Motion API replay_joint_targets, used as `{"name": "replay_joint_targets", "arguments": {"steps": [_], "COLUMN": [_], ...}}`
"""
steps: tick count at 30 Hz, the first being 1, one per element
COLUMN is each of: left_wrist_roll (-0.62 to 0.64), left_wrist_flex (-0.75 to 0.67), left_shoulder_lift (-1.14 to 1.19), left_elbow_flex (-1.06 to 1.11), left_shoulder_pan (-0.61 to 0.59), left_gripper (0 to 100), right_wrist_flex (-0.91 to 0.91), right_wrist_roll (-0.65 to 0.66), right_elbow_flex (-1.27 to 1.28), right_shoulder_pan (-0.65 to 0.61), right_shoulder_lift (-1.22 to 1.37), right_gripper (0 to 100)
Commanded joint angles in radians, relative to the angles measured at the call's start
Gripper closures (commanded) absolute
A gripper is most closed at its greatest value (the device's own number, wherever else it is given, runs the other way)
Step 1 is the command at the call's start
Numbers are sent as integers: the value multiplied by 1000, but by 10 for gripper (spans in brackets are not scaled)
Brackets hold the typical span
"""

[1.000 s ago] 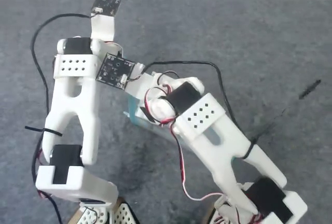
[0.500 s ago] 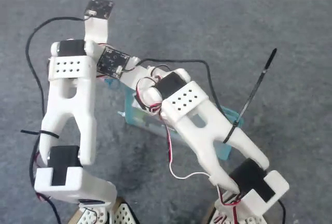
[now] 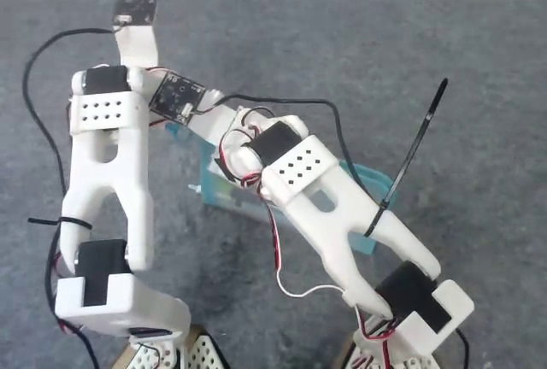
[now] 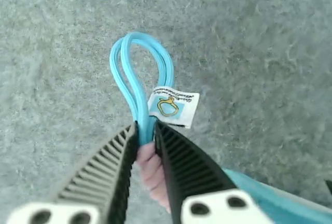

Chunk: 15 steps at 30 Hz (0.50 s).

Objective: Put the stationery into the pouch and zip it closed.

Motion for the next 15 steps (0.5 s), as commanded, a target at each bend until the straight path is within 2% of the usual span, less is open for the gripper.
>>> {"name": "replay_joint_targets", "arguments": {"steps": [1,8,15], "left_wrist_roll": [31,72,71], "left_wrist_flex": [-34,-32,-32], "left_shoulder_lift": [-21,-28,-26], "left_elbow_flex": [-38,-38,-38], "left_shoulder_pan": [-12,-25,-29], "left_gripper": [987,987,987], "right_wrist_flex": [-39,-104,-140], "right_wrist_roll": [-92,-195,-198], "right_elbow_flex": [-51,-48,-46], "right_shoulder_pan": [-12,-12,-10], "right_shoulder_lift": [-13,-10,-2], "right_gripper": [801,801,801]}}
